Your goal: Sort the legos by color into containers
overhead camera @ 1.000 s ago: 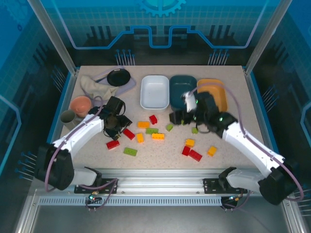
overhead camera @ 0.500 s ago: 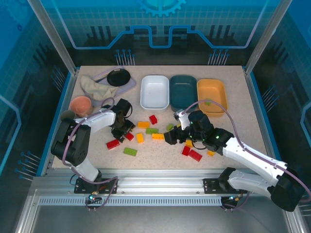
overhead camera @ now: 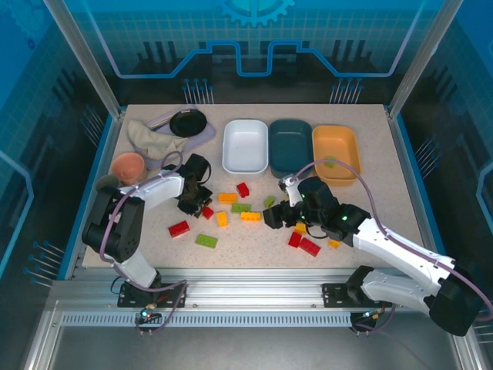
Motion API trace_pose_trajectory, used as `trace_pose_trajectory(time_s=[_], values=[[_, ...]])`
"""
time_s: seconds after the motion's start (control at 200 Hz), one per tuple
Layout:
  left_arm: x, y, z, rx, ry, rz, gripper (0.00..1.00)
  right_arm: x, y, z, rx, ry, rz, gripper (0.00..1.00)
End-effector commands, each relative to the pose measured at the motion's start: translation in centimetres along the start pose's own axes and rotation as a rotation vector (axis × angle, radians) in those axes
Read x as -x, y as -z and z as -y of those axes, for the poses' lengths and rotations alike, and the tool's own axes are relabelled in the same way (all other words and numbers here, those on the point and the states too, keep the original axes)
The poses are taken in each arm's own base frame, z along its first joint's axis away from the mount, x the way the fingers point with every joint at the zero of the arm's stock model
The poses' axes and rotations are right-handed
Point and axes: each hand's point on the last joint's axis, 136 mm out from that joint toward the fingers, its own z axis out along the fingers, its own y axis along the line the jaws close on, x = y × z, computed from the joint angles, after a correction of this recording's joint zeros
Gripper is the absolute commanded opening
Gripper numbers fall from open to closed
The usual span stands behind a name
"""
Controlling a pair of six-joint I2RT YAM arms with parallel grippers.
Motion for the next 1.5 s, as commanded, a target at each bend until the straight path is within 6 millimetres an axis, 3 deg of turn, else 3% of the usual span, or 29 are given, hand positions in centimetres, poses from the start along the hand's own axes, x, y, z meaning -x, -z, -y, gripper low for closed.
trace_pose_trajectory(time_s=[0.0,0.095,0.185,0.27,0.29,0.405,0.565,0.695,0.895,1.015,1.13,1.295,1.496], values=[[1.0,5.6,4.2,-0.124,-0.116,0.108,0.25,3.4,2.6,3.3,-0.194,-0.080,0.112,0.78],[0.9,8.1,8.4,-0.207,-0.228,0.133,0.24,5.8,4.7,5.6,-0.266,-0.169,0.226,0.79],[0.6,9.0,12.3,-0.258,-0.321,0.142,0.24,7.1,5.7,7.8,-0.306,-0.274,0.265,0.78],[0.4,8.8,16.0,-0.302,-0.380,0.131,0.24,7.3,5.6,9.2,-0.327,-0.333,0.249,0.78],[0.3,8.7,16.9,-0.316,-0.394,0.126,0.25,8.5,6.1,8.9,-0.316,-0.338,0.273,0.78],[0.4,6.8,21.3,-0.341,-0.462,0.098,0.25,8.8,6.6,10.0,-0.341,-0.403,0.278,0.79],[1.2,3.1,24.5,-0.289,-0.499,0.086,0.25,5.7,8.1,12.9,-0.502,-0.585,0.208,0.81],[1.5,1.5,26.4,-0.288,-0.504,0.079,0.26,3.2,9.1,14.0,-0.563,-0.648,0.169,0.80],[1.8,-1.9,26.2,-0.227,-0.498,0.049,0.32,-2.8,11.4,16.1,-0.748,-0.832,-0.009,0.79],[1.6,-2.5,26.0,-0.220,-0.496,0.033,0.48,-6.2,11.6,16.6,-0.815,-0.947,-0.132,0.78],[1.1,-0.8,26.8,-0.265,-0.508,0.031,0.63,-8.9,10.5,17.0,-0.823,-1.040,-0.239,0.77],[-0.9,5.3,28.2,-0.364,-0.592,0.091,0.75,-12.2,9.2,17.7,-0.832,-1.128,-0.336,0.76],[-5.4,11.8,25.9,-0.482,-0.664,0.098,0.81,-15.0,7.4,17.2,-0.799,-1.191,-0.465,0.73]])
